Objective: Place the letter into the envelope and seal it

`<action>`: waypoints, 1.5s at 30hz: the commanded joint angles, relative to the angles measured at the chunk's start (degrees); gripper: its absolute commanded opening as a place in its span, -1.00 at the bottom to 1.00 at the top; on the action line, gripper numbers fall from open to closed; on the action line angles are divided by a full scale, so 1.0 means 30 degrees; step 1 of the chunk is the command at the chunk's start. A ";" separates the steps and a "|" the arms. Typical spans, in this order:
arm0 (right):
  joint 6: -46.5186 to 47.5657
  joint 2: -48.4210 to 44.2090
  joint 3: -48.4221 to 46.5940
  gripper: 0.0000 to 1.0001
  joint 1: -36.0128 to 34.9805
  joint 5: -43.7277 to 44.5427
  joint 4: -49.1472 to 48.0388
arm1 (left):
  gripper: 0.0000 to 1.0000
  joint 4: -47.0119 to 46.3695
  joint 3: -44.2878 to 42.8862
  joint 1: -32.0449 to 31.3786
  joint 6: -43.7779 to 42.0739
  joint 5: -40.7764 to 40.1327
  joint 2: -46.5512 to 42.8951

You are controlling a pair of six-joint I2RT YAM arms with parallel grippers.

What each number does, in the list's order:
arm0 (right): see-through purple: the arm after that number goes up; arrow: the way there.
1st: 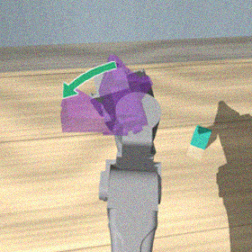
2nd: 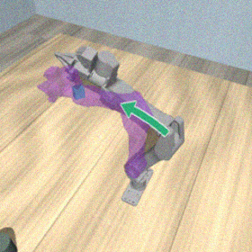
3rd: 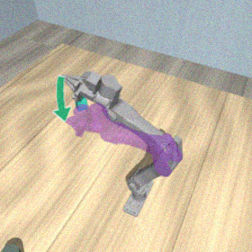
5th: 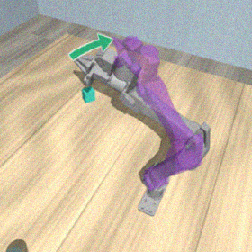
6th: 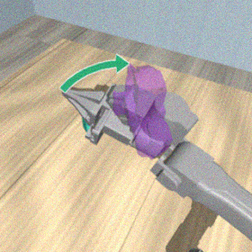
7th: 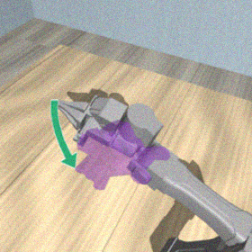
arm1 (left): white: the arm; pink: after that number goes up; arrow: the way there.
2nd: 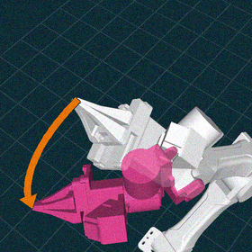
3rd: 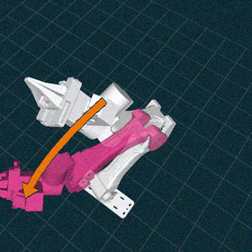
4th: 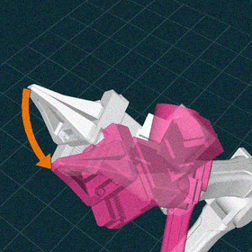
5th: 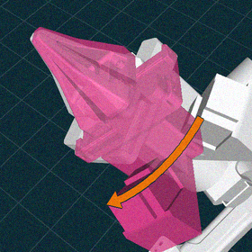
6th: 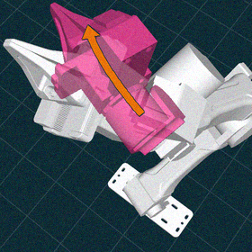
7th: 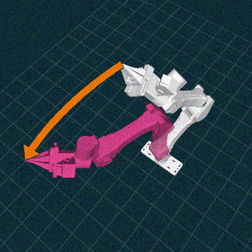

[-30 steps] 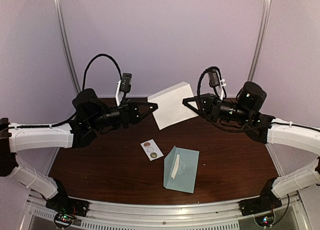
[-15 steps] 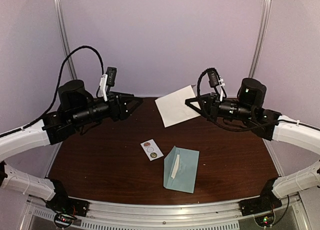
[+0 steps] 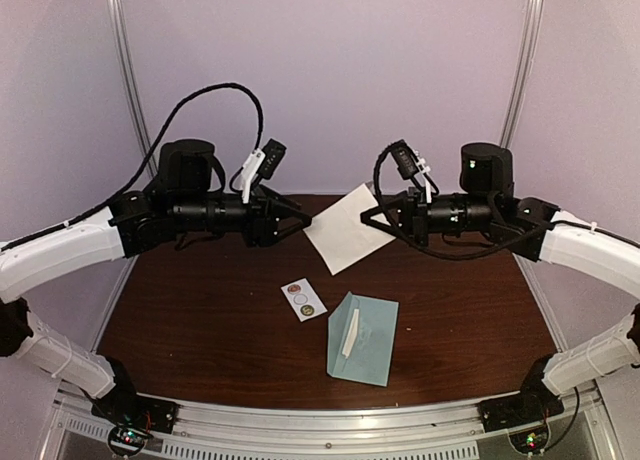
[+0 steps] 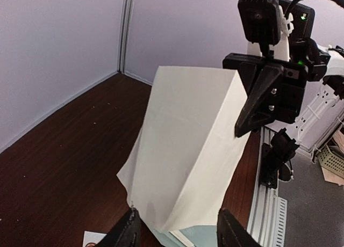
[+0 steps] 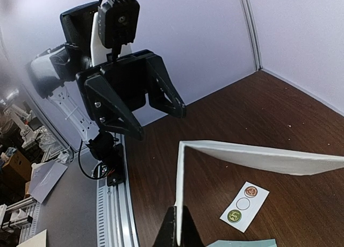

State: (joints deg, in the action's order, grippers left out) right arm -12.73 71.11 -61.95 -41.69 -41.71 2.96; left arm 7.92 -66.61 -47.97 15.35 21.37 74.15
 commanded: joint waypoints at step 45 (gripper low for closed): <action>0.2490 0.2374 -0.3127 -1.00 -0.1191 -0.0690 0.4610 | -0.90 0.0981 -0.1306 -0.0271 -0.1664 0.4850 0.2906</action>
State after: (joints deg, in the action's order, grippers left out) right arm -5.76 78.56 -69.93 -44.77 -44.93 17.12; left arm 11.77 -68.66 -48.49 10.41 34.06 82.08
